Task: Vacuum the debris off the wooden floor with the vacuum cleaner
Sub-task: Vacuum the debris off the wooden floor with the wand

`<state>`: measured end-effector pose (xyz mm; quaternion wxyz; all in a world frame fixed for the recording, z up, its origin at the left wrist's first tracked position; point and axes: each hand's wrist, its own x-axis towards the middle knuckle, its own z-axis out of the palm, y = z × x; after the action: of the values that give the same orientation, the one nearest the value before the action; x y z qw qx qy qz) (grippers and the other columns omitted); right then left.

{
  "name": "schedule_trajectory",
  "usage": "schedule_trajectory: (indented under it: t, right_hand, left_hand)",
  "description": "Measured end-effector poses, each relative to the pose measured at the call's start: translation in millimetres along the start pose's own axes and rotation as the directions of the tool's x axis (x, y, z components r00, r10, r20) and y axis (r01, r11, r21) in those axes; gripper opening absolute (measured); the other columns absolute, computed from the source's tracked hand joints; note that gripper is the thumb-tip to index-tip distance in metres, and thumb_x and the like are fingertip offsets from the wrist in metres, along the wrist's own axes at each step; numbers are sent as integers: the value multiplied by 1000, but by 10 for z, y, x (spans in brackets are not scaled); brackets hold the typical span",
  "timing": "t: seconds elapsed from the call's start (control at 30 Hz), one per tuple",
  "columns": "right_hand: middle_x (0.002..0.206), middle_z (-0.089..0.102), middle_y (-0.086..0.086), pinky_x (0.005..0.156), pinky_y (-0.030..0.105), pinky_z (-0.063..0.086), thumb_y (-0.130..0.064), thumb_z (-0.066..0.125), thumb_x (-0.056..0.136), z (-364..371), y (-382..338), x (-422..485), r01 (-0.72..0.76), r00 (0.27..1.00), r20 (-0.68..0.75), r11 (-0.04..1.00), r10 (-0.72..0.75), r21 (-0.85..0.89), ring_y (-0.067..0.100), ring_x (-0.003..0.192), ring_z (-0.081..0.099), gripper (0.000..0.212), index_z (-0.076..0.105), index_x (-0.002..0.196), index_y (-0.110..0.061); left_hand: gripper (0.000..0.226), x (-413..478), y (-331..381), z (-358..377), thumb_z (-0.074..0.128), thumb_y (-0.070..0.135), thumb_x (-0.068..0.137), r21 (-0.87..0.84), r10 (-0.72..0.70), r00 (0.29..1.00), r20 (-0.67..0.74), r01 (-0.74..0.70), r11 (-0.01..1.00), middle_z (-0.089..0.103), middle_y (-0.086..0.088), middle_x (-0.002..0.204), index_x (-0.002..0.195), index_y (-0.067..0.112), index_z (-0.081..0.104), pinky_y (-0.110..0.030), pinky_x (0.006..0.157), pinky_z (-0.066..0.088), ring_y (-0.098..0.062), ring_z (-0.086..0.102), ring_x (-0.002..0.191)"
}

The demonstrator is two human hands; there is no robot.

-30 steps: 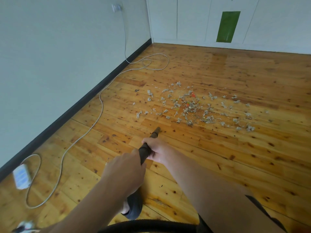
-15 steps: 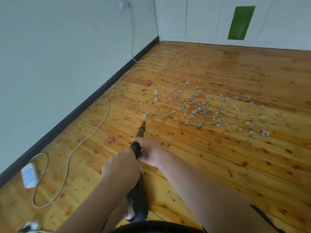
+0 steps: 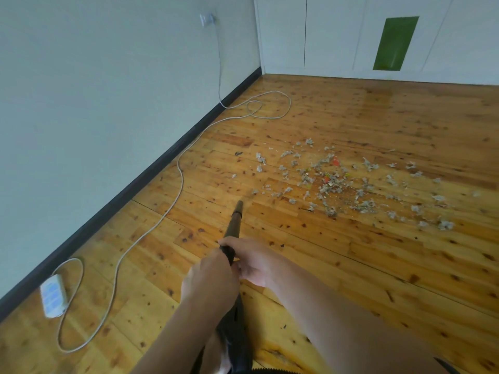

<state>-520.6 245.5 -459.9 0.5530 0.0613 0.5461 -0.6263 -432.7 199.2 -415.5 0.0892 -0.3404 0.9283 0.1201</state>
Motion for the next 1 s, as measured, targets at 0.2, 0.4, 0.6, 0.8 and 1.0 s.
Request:
schedule_trajectory:
  t: [0.2, 0.4, 0.6, 0.8, 1.0]
  right_hand:
    - [114, 68, 17, 85, 41, 56, -28, 65, 92, -106, -14, -153, 40, 999, -4, 998, -40, -54, 28, 99, 66, 29, 63, 111, -5]
    - [115, 65, 16, 80, 44, 58, -38, 60, 94, -226, 18, -391, 5, 1000, -30, 997, -8, -82, 32, 99, 65, 35, 60, 118, -12]
    - [110, 66, 16, 70, 37, 60, -22, 62, 94, -312, 124, -581, 13, 987, -157, 1000, -15, -17, 27, 97, 65, 21, 64, 109, -7]
    - [88, 55, 17, 50, 33, 54, -13, 61, 93, -474, -72, -730, 82, 965, -258, 991, -52, 109, 25, 61, 60, 19, 53, 103, 2]
    - [57, 54, 10, 43, 25, 48, -14, 62, 89, -696, -328, -964, 84, 941, -307, 979, -139, -186, 18, 40, 53, 16, 58, 77, -4]
  left_hand:
    - [19, 102, 48, 27, 46, 30, 98, -361, -4, 985, 171, 67, 930, 58, -4, 76, 102, 12, 46, -25, 41, 46, -13, 58, 45]
    - [19, 56, 110, 0, 54, 12, 94, -782, 13, 898, 440, 376, 497, 66, -18, 91, 110, 3, 59, -41, 68, 58, -29, 67, 78]
    - [19, -51, 221, 114, 50, 10, 94, -807, 35, 920, 391, 324, 494, 66, -14, 99, 103, 7, 66, -25, 58, 54, -23, 65, 85]
    - [17, -49, 123, 185, 54, 37, 94, -733, 35, 966, 255, 169, 659, 58, 0, 109, 107, 27, 57, -25, 62, 42, -12, 57, 90]
    - [12, 68, -43, 248, 50, 44, 98, -817, 59, 942, 330, 253, 518, 59, 9, 85, 94, 33, 53, -39, 85, 57, -7, 59, 78]
